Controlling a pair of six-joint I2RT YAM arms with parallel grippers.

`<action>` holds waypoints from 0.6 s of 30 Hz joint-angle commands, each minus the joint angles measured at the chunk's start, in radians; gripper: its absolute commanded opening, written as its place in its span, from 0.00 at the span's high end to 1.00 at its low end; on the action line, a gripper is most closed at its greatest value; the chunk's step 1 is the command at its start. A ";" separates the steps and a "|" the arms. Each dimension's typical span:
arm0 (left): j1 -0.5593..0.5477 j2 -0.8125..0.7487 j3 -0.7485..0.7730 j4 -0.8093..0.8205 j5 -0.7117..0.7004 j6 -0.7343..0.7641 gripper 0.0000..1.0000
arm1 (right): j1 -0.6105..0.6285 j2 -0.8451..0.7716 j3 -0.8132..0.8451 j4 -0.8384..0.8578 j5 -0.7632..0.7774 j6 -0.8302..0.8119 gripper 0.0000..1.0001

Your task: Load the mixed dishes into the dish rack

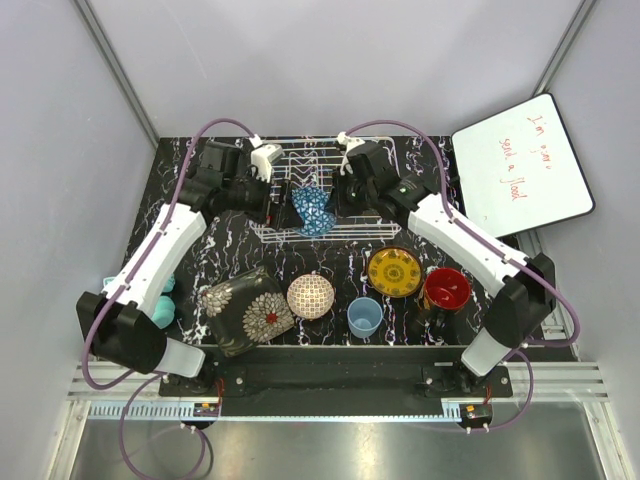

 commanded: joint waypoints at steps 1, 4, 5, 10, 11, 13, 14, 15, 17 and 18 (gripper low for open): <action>-0.016 0.004 0.042 0.046 -0.117 0.002 0.01 | 0.021 0.007 0.072 0.062 -0.029 0.005 1.00; -0.019 0.031 0.079 0.047 -0.135 -0.003 0.07 | 0.031 0.015 0.077 0.065 -0.035 0.012 1.00; -0.020 0.044 0.088 0.047 -0.138 -0.003 0.11 | 0.034 0.015 0.077 0.065 -0.035 0.014 1.00; -0.022 0.070 0.125 0.047 -0.100 -0.006 0.53 | 0.044 0.020 0.071 0.077 -0.027 0.019 1.00; -0.023 0.074 0.125 0.046 -0.095 -0.006 0.59 | 0.046 0.020 0.071 0.080 -0.024 0.020 1.00; -0.025 0.073 0.120 0.040 -0.083 -0.001 0.70 | 0.046 0.018 0.074 0.091 -0.014 0.017 1.00; -0.025 0.074 0.116 0.036 -0.075 -0.001 0.70 | 0.048 0.017 0.074 0.099 -0.012 0.019 1.00; -0.025 0.073 0.111 0.030 -0.071 -0.001 0.69 | 0.048 0.017 0.072 0.105 -0.007 0.016 1.00; -0.029 0.061 0.094 0.026 -0.062 0.002 0.53 | 0.049 0.015 0.072 0.125 -0.001 0.008 1.00; -0.032 0.056 0.088 0.021 -0.057 0.003 0.48 | 0.048 0.015 0.071 0.128 0.008 0.003 1.00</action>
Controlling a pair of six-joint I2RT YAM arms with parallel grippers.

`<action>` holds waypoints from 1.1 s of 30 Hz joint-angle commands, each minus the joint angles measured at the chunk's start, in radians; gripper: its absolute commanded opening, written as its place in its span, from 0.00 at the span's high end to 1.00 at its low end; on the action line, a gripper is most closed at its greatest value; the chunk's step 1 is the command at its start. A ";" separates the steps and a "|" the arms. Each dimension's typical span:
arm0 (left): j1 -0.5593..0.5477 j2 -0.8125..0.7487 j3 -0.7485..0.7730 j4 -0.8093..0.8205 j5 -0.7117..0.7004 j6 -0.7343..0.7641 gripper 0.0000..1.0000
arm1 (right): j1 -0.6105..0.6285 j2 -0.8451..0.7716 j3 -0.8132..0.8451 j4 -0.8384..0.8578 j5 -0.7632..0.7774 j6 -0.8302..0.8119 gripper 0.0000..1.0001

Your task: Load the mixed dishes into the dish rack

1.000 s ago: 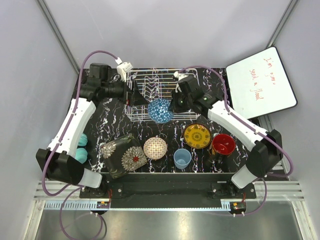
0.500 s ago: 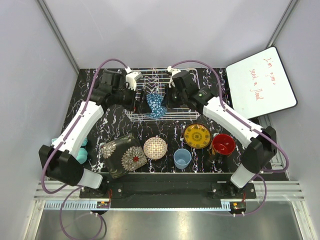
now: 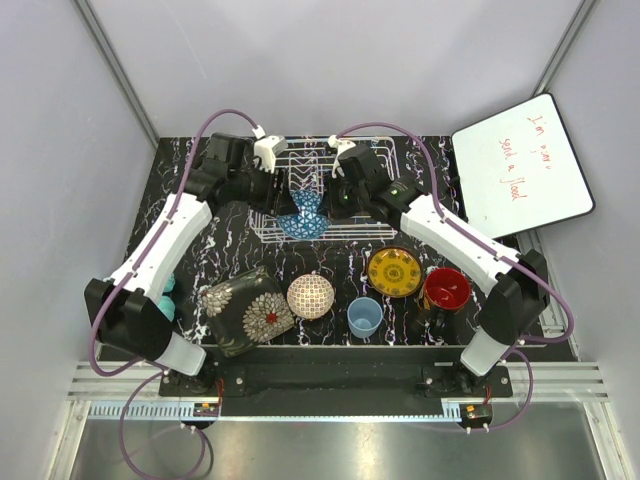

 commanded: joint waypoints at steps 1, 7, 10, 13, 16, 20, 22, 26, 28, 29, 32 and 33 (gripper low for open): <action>-0.014 -0.024 0.002 0.005 0.039 0.011 0.46 | 0.013 -0.017 0.052 0.114 0.014 -0.005 1.00; -0.022 -0.043 -0.032 -0.004 0.018 0.029 0.48 | 0.014 -0.011 0.063 0.116 0.022 -0.013 1.00; -0.028 -0.040 -0.024 -0.016 -0.017 0.049 0.70 | 0.016 -0.017 0.055 0.117 0.030 -0.019 1.00; -0.039 -0.040 -0.012 -0.030 -0.069 0.072 1.00 | 0.016 -0.024 0.046 0.117 0.040 -0.022 1.00; -0.045 -0.040 -0.001 -0.044 -0.108 0.086 1.00 | 0.016 -0.024 0.038 0.116 0.050 -0.024 1.00; -0.054 -0.032 0.039 -0.058 -0.189 0.106 1.00 | 0.016 -0.012 0.035 0.117 0.063 -0.024 0.89; -0.056 -0.008 0.080 -0.076 -0.259 0.126 1.00 | 0.014 -0.014 0.026 0.117 0.091 -0.022 0.57; -0.056 0.084 0.296 -0.157 -0.415 0.167 1.00 | 0.016 -0.041 -0.019 0.116 0.195 -0.034 0.04; -0.056 0.130 0.385 -0.164 -0.528 0.186 1.00 | 0.014 -0.075 -0.062 0.117 0.237 -0.042 0.00; -0.056 0.147 0.413 -0.161 -0.566 0.187 1.00 | 0.014 -0.087 -0.075 0.117 0.275 -0.044 0.00; -0.063 0.233 0.511 -0.168 -0.787 0.175 1.00 | 0.013 -0.147 -0.137 0.119 0.330 -0.034 0.00; -0.072 0.254 0.528 -0.173 -0.897 0.157 1.00 | 0.010 -0.183 -0.169 0.123 0.344 -0.015 0.00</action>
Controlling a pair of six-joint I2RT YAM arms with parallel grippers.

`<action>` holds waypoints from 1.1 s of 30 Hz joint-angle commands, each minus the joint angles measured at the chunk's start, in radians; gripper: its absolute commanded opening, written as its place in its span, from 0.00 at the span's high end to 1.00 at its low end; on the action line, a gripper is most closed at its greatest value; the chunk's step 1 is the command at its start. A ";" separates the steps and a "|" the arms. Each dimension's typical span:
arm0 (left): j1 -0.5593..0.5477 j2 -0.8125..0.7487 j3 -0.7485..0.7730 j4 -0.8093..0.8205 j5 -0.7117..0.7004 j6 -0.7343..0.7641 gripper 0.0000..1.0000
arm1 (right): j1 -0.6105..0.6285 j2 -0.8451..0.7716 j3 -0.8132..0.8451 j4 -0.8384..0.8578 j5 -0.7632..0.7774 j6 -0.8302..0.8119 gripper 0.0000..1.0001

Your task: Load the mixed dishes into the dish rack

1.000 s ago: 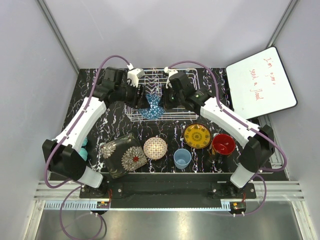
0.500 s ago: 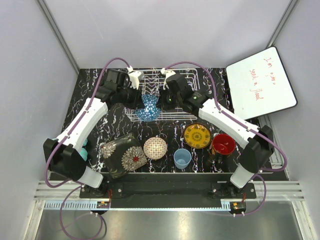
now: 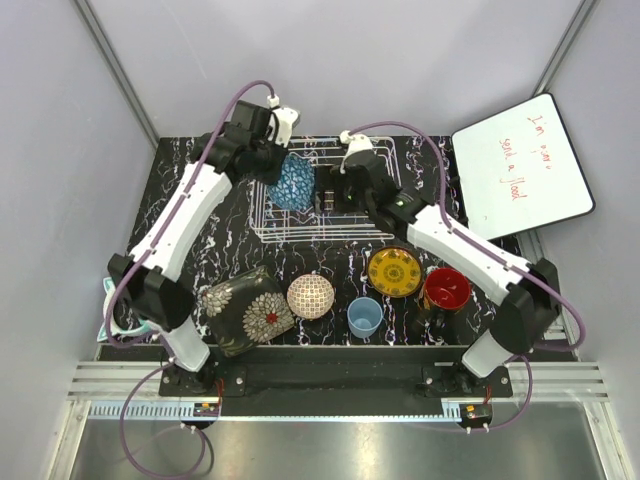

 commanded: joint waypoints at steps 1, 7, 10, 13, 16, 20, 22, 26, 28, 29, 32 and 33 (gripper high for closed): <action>0.004 0.112 0.157 0.058 -0.471 -0.012 1.00 | -0.011 -0.152 -0.095 -0.050 0.139 0.009 0.00; -0.005 0.180 0.170 0.052 -0.582 -0.118 1.00 | -0.049 -0.377 -0.278 0.031 0.188 0.087 0.00; -0.010 0.241 0.208 0.064 -0.642 -0.121 1.00 | -0.063 -0.483 -0.355 0.055 0.194 0.106 0.00; -0.038 0.352 0.280 0.081 -0.859 -0.068 1.00 | -0.075 -0.558 -0.404 0.048 0.202 0.118 0.00; -0.051 0.451 0.338 0.130 -1.021 -0.008 1.00 | -0.077 -0.621 -0.442 0.039 0.211 0.133 0.01; -0.053 0.557 0.382 0.207 -1.130 0.072 1.00 | -0.078 -0.676 -0.473 0.016 0.221 0.156 0.02; -0.055 0.590 0.363 0.247 -1.165 0.107 1.00 | -0.078 -0.701 -0.484 0.007 0.223 0.159 0.02; -0.065 0.614 0.328 0.317 -1.187 0.141 1.00 | -0.080 -0.697 -0.493 -0.002 0.171 0.138 0.02; -0.070 0.619 0.307 0.345 -1.191 0.153 1.00 | -0.080 -0.677 -0.490 -0.002 0.080 0.109 0.07; -0.073 0.623 0.300 0.348 -1.197 0.156 1.00 | -0.080 -0.648 -0.479 -0.007 0.038 0.065 0.10; -0.079 0.628 0.273 0.365 -1.197 0.158 1.00 | -0.080 -0.577 -0.453 -0.048 -0.056 0.024 0.12; -0.081 0.626 0.248 0.373 -1.196 0.159 1.00 | -0.080 -0.563 -0.447 -0.060 -0.062 0.020 0.12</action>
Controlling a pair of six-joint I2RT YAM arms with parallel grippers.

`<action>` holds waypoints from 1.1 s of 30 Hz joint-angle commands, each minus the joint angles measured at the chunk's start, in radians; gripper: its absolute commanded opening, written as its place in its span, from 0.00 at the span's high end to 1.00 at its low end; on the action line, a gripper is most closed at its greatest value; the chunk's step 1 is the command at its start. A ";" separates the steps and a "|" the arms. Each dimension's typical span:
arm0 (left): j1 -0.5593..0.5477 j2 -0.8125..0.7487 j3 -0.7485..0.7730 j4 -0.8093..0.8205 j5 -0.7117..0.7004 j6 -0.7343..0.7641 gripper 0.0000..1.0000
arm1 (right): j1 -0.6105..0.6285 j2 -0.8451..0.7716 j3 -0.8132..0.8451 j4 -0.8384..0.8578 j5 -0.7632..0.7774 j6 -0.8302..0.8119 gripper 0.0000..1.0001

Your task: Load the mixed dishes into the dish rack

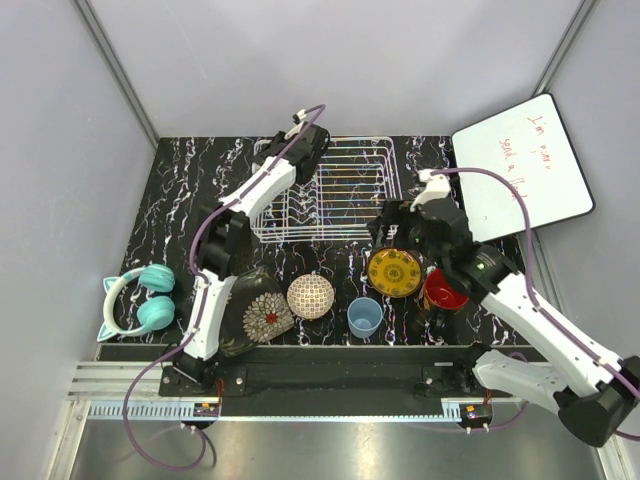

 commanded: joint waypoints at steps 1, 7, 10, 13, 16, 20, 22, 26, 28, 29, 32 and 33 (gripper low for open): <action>-0.010 -0.025 -0.045 0.109 -0.088 0.033 1.00 | -0.002 0.085 0.047 -0.047 -0.126 -0.067 0.12; -0.029 0.006 -0.097 0.140 -0.094 0.033 1.00 | -0.001 0.082 0.032 -0.051 -0.116 -0.056 0.11; -0.036 0.046 -0.084 0.146 -0.094 0.038 1.00 | -0.002 0.083 0.027 -0.048 -0.129 -0.047 0.11; -0.046 0.044 -0.084 0.146 -0.084 0.033 1.00 | -0.002 0.085 0.022 -0.053 -0.134 -0.050 0.10; -0.050 0.034 -0.090 0.145 -0.067 0.030 0.95 | -0.004 0.085 0.016 -0.057 -0.123 -0.062 0.09; -0.055 -0.002 -0.140 0.143 -0.054 0.022 0.93 | -0.002 0.095 0.022 -0.061 -0.128 -0.073 0.08; -0.056 -0.029 -0.163 0.137 -0.038 0.024 0.90 | -0.002 0.111 0.028 -0.062 -0.143 -0.077 0.07; -0.059 -0.074 -0.197 0.120 -0.010 0.027 0.01 | -0.001 0.138 0.041 -0.070 -0.168 -0.088 0.04; -0.059 -0.104 -0.225 0.114 0.002 0.015 0.01 | -0.001 0.145 0.041 -0.071 -0.171 -0.097 0.02; -0.059 -0.117 -0.234 0.111 0.004 0.007 0.01 | -0.004 0.148 0.042 -0.073 -0.178 -0.100 0.02; -0.061 -0.170 -0.263 0.095 0.019 -0.013 0.01 | -0.002 0.164 0.053 -0.080 -0.192 -0.114 0.02; -0.061 -0.187 -0.266 0.094 0.022 -0.017 0.01 | -0.002 0.171 0.064 -0.087 -0.201 -0.117 0.02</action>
